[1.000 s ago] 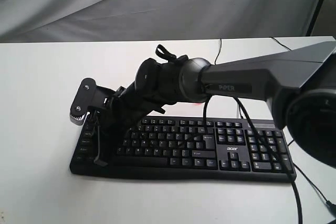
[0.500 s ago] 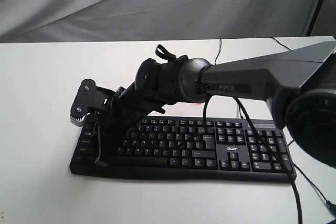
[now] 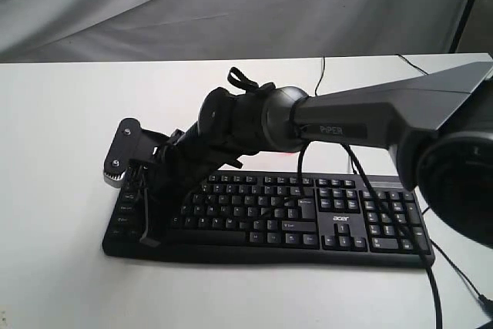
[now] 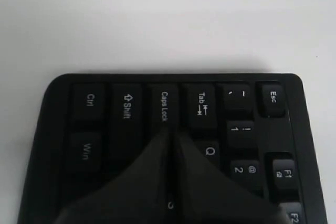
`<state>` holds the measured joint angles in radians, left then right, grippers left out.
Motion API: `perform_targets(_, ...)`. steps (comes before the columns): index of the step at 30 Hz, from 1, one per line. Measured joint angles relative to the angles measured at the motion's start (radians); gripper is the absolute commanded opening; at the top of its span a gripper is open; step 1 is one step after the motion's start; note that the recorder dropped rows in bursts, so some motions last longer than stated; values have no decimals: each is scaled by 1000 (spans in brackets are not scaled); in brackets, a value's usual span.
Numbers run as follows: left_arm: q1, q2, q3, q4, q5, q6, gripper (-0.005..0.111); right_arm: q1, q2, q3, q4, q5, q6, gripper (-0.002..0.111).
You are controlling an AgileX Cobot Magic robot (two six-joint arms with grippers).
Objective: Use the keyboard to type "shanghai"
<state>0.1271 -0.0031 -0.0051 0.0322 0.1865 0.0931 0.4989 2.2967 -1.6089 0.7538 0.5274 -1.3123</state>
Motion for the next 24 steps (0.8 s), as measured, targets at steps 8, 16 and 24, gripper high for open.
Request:
perform_targets(8,0,0,0,0,0,0,1,0,0,0,0,2,0,0)
perform_targets(16,0,0,0,0,0,0,1,0,0,0,-2,4,0,0)
perform_targets(24,0,0,0,0,0,0,1,0,-62,0,-23,37,4,0)
